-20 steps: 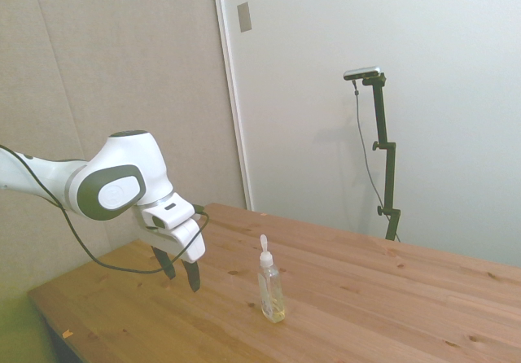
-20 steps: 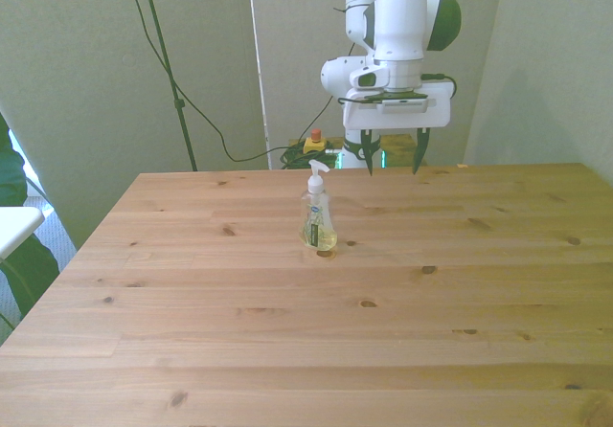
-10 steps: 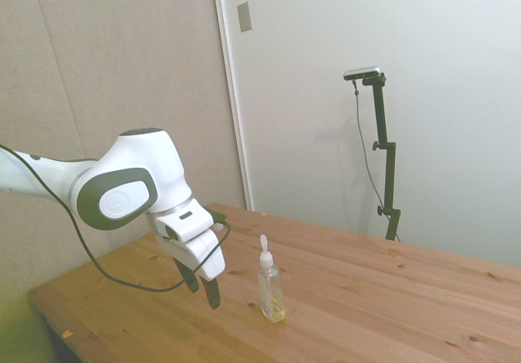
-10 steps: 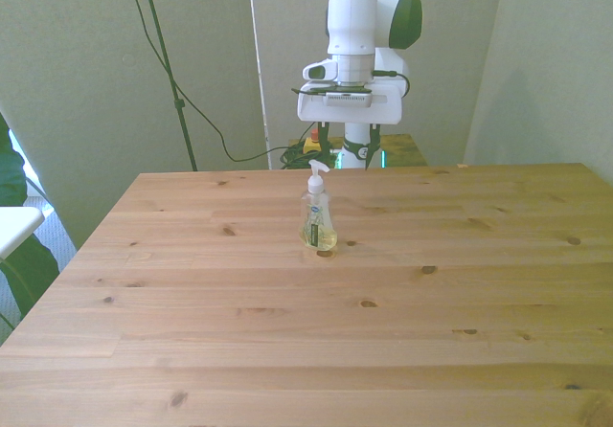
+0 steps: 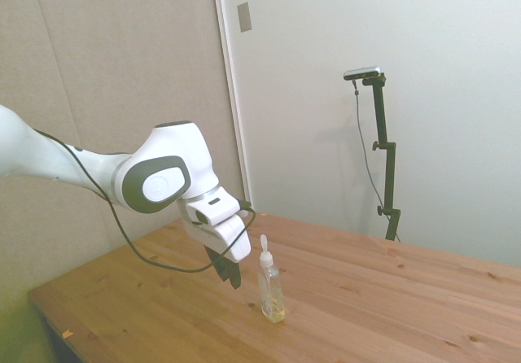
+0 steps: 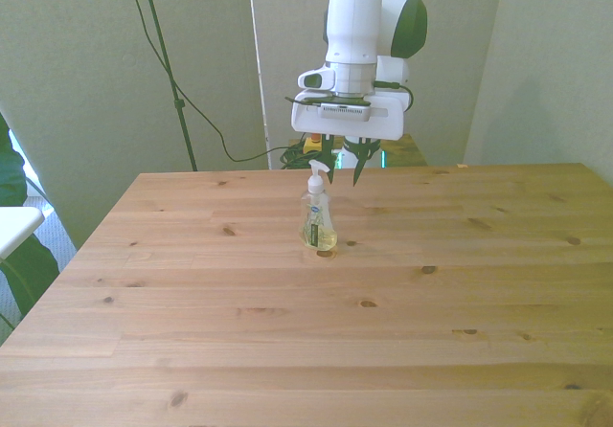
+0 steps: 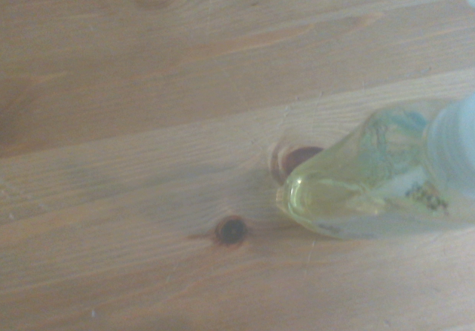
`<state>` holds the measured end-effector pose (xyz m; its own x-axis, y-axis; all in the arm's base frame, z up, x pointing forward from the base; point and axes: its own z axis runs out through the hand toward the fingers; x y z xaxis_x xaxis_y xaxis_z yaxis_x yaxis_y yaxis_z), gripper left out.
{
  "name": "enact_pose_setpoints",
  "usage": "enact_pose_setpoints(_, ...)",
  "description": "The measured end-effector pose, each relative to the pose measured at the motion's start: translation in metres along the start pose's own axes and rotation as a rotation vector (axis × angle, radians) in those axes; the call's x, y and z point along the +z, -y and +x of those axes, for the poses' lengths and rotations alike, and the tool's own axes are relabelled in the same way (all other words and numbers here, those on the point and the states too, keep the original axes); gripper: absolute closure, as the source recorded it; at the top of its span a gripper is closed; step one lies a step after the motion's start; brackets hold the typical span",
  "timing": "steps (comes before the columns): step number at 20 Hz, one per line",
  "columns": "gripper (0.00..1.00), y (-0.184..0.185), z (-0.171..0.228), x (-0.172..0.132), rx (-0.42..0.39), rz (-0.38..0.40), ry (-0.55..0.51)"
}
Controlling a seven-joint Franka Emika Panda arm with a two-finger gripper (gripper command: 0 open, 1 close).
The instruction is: Knock down the sanitizer
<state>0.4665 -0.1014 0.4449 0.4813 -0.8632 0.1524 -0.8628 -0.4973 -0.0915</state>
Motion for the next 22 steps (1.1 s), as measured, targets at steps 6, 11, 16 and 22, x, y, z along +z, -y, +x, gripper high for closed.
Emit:
enact_pose_setpoints(6,1.00,0.017,0.017,0.006,0.027,-0.003,0.000)
enact_pose_setpoints(11,1.00,0.023,0.027,0.008,0.044,-0.009,-0.006)
enact_pose_setpoints(16,1.00,0.017,0.035,0.008,0.062,-0.010,-0.007)
enact_pose_setpoints(22,1.00,0.013,0.058,0.003,0.096,-0.005,-0.028)
